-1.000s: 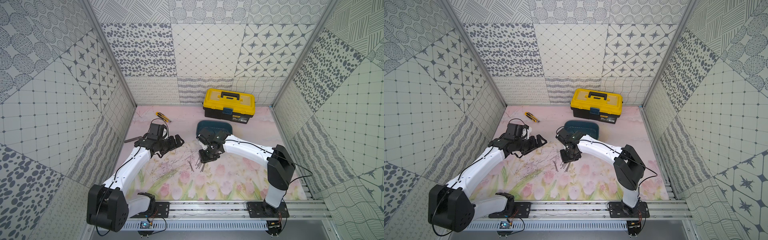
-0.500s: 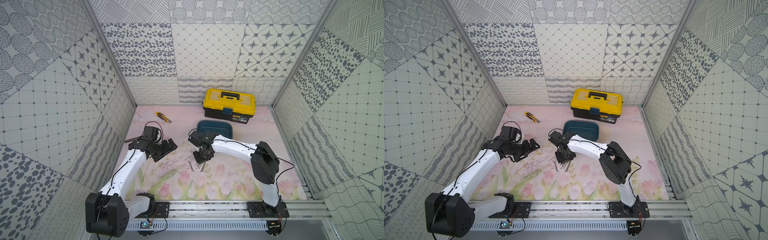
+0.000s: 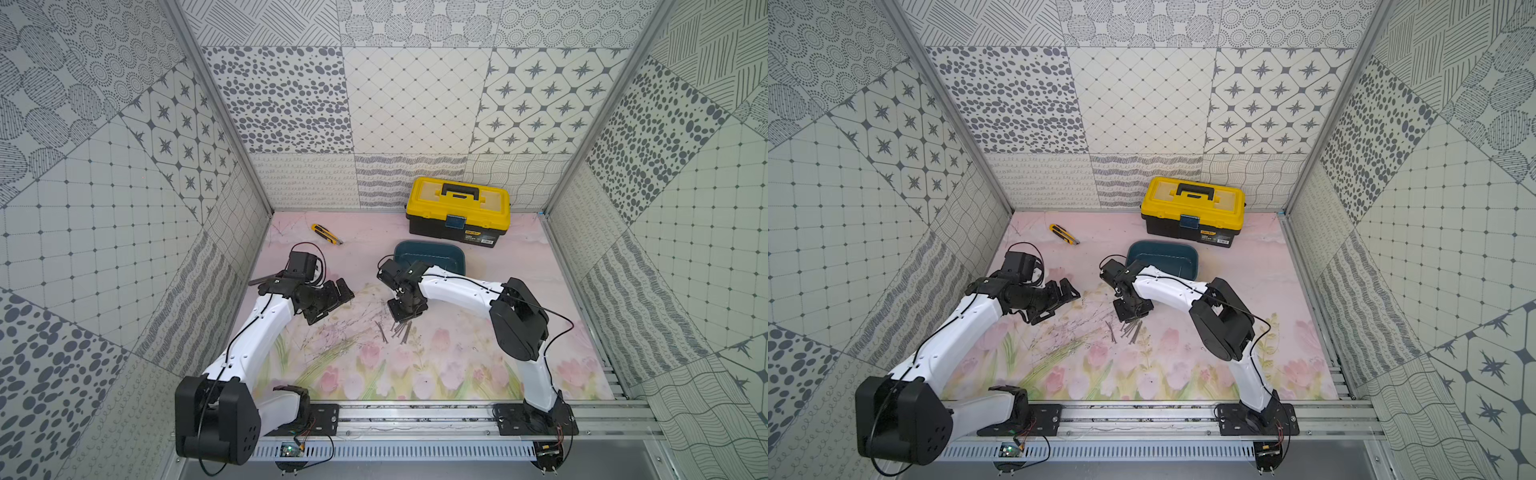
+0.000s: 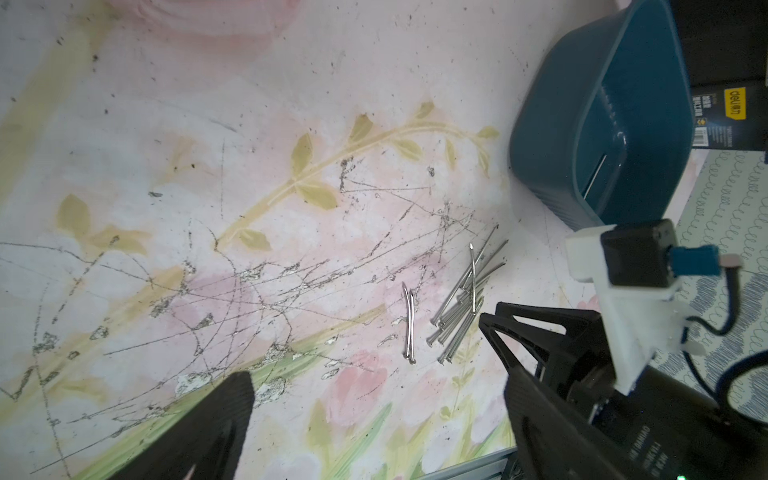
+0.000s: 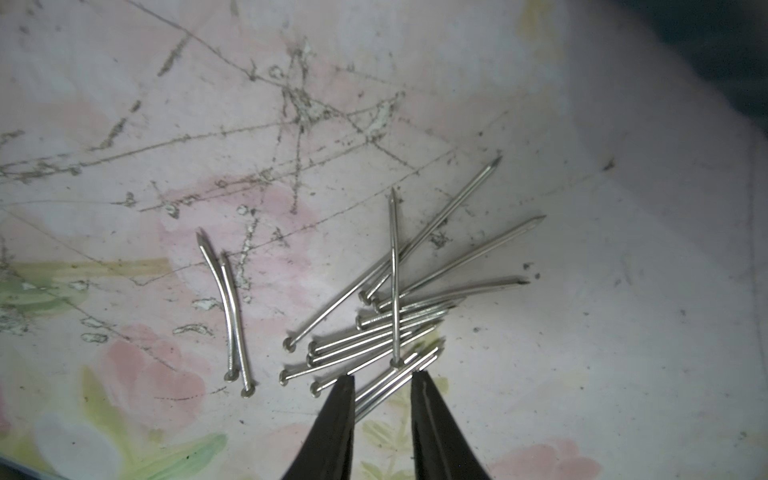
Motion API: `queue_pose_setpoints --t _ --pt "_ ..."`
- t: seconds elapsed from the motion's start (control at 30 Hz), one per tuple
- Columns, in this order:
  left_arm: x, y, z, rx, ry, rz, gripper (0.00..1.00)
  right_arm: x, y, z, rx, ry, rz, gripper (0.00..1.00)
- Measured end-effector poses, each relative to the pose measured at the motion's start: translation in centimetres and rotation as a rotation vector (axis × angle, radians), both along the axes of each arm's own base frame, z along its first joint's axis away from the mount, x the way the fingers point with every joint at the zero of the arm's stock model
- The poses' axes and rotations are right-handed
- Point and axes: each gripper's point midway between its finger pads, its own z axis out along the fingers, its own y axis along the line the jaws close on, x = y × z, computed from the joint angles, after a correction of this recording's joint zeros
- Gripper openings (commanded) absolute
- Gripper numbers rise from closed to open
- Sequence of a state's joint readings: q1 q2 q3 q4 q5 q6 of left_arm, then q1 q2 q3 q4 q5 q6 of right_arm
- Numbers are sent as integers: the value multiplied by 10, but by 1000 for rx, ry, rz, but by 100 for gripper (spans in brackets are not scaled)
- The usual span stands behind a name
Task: Put the nails on the desktop into the storage box
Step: Pick up the nail from the center of the board.
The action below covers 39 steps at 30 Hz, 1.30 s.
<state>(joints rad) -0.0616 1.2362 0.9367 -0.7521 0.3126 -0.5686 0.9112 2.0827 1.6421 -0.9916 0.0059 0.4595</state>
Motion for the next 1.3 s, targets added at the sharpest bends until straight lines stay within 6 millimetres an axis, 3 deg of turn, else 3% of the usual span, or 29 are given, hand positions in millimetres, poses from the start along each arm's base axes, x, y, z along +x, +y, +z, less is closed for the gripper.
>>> queue_pose_setpoints --t 0.37,1.3 --pt "1 0 -5 1 13 -12 99 1 0 -1 0 2 -2 28" --pt "2 6 -8 -6 20 -14 100 4 4 -24 -39 36 -2 22"
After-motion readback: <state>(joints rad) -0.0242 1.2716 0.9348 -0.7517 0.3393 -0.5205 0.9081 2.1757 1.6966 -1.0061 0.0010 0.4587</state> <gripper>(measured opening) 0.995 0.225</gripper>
